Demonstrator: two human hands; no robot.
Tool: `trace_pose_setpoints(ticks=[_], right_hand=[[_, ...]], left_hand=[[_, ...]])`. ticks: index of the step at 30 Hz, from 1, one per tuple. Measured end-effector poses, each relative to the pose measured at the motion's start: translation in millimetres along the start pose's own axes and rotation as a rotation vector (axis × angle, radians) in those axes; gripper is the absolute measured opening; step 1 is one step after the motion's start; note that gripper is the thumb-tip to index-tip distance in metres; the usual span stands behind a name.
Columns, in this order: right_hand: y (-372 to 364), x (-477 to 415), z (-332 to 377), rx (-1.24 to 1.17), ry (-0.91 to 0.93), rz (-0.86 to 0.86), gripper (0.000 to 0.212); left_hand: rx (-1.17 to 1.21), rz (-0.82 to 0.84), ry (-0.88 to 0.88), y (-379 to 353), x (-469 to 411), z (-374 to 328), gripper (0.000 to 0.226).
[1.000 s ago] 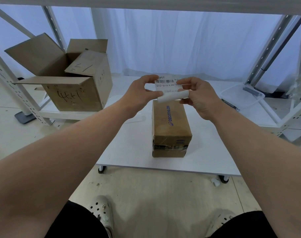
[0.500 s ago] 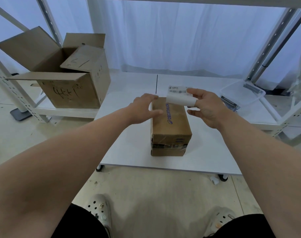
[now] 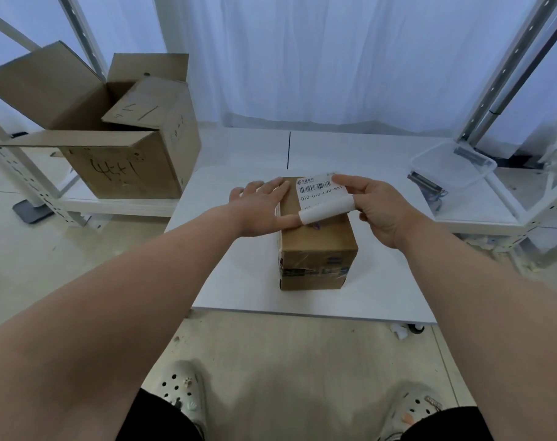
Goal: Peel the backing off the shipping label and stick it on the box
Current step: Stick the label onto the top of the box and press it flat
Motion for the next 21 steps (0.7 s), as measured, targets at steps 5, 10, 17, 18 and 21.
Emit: trace_pose_setpoints(ticks=[5, 10, 17, 18, 21], right_hand=[[-8, 2, 7, -0.111, 0.016, 0.025, 0.046], [3, 1, 10, -0.344, -0.016, -0.082, 0.033], [-21, 10, 19, -0.089, 0.021, 0.092, 0.044], [-23, 9, 20, -0.064, 0.034, 0.083, 0.045], [-26, 6, 21, -0.021, 0.054, 0.041, 0.048]], left_hand=[[0.159, -0.091, -0.026, 0, 3, 6, 0.083], [0.214, -0.123, 0.009, -2, 5, 8, 0.066], [0.888, -0.383, 0.074, 19, 5, -7, 0.045], [0.923, -0.441, 0.095, 23, 4, -7, 0.036], [1.069, -0.547, 0.142, 28, 0, -6, 0.012]])
Point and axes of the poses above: each hand's wrist, its own x-axis away from the middle knuckle, its own y-axis out of the back of the hand, z = x × y, the point moved 1 cm from there along -x, towards the middle knuckle, and after that the axes turned 13 degrees about -y, right-handed, at the moved point
